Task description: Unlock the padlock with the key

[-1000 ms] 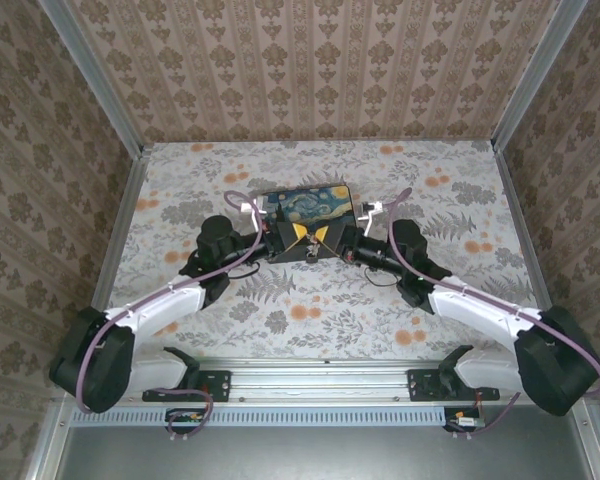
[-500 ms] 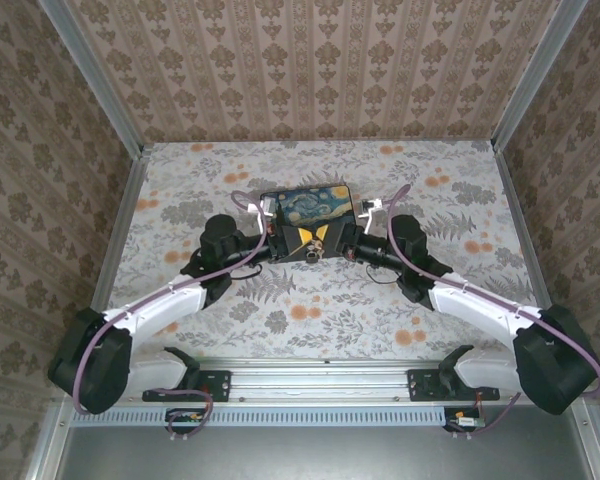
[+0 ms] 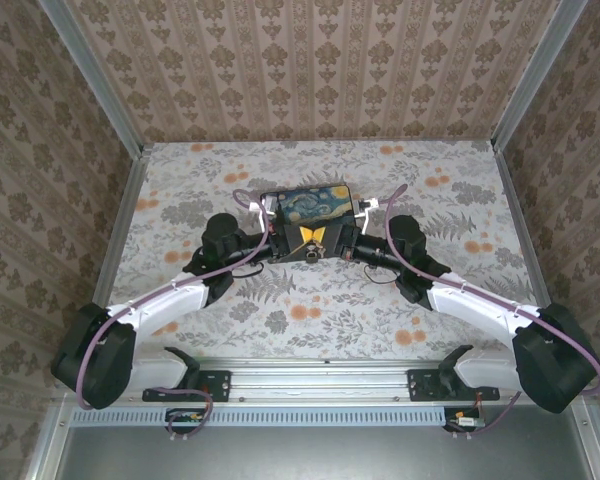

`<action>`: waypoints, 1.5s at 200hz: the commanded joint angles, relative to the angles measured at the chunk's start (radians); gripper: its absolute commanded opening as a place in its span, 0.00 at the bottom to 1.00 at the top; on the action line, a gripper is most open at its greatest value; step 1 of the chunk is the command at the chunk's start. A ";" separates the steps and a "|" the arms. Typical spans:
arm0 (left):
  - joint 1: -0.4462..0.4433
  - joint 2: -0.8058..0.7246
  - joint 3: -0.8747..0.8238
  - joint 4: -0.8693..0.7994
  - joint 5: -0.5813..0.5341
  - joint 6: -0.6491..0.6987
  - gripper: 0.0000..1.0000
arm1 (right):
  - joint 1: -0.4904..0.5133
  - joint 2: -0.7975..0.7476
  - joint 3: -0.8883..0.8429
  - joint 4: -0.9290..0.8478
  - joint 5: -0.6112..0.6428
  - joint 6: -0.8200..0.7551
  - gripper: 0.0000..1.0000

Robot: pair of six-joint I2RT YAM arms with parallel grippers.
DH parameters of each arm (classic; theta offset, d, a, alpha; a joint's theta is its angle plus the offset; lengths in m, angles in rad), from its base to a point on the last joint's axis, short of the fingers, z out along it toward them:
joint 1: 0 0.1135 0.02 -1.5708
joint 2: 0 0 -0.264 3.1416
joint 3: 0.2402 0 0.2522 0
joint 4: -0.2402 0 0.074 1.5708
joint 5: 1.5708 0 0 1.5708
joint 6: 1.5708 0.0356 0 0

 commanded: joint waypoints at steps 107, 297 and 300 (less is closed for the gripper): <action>0.019 -0.003 0.006 0.089 0.001 -0.026 0.00 | 0.018 0.002 -0.025 0.095 -0.040 0.047 0.21; 0.013 0.021 0.013 0.132 0.037 -0.048 0.00 | 0.010 -0.031 -0.034 0.087 -0.008 0.021 0.24; 0.013 0.021 0.012 0.132 0.035 -0.048 0.00 | 0.010 -0.032 -0.036 0.088 -0.009 0.021 0.24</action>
